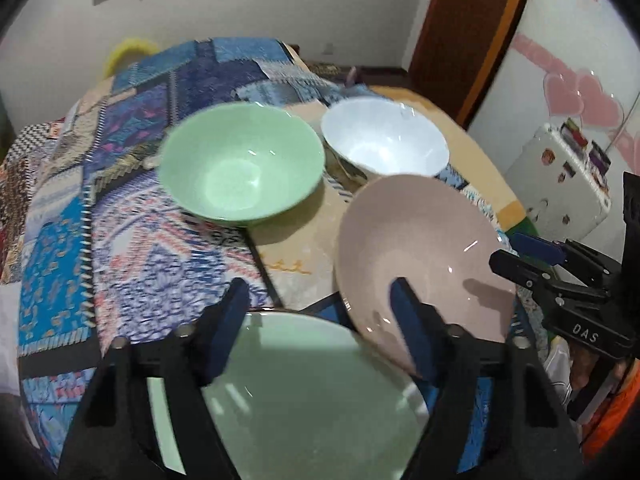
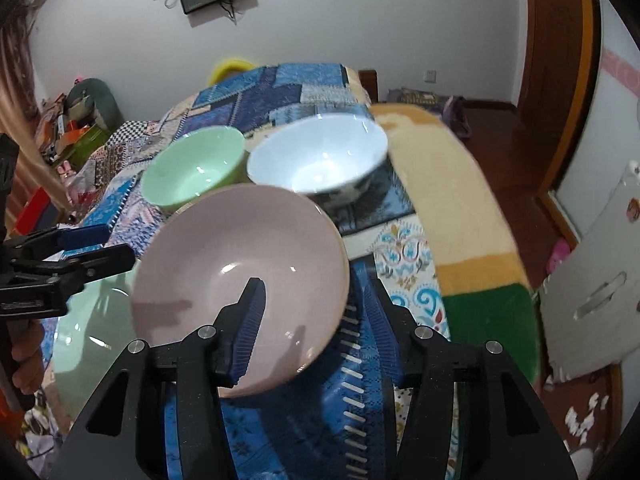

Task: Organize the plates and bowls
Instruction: 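Grip the pink bowl rim with the left tool while the right tool grips it too, then lift the pink bowl with both tools and carry it over the plate stack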

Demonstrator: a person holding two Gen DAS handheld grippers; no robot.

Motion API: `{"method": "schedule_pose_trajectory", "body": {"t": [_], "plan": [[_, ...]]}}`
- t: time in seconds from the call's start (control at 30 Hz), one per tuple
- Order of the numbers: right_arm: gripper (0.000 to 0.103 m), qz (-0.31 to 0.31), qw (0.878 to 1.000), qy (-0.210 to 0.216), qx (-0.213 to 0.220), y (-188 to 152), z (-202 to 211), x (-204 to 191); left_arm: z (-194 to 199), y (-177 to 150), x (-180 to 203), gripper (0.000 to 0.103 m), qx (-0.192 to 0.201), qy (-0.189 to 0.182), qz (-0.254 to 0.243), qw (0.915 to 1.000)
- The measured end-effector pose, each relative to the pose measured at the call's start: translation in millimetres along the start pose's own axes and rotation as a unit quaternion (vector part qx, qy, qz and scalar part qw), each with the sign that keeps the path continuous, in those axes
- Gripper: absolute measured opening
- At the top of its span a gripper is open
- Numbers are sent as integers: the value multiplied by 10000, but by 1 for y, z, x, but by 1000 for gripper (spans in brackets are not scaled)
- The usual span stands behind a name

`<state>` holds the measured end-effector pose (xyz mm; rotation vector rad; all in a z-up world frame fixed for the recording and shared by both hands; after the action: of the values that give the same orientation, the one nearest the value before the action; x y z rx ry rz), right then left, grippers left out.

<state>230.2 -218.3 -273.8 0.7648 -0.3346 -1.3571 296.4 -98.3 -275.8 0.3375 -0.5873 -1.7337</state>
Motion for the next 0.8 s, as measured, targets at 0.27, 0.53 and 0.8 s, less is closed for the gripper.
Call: {"method": "schedule_pose_trajectory", "body": {"t": [0.27,0.53,0.8], "plan": [[41,-281,9991,249,-192,-19,-19,6,-37,-5,8,31,-491,-193,149,9985],[20,-479,9973,524,-204,-21,-23,4,-44,-6,24,14,-573,-285,2,9979],[20,-589,9968,511,-194,-18,-12,4,-26,-6,30,14,-416,-294,-47,9987]]}}
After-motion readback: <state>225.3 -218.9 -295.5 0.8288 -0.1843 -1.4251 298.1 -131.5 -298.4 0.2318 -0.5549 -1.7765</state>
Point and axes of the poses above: each gripper's, at about its wrist camera, not at the fingertips, and z roughly against the way its jaws point, x to its right, y to its top, the point moved 8 cm from there along -z, roughly the way its jaws point, and after that the axes turned 3 degrees about y, right-handed, at the moved point
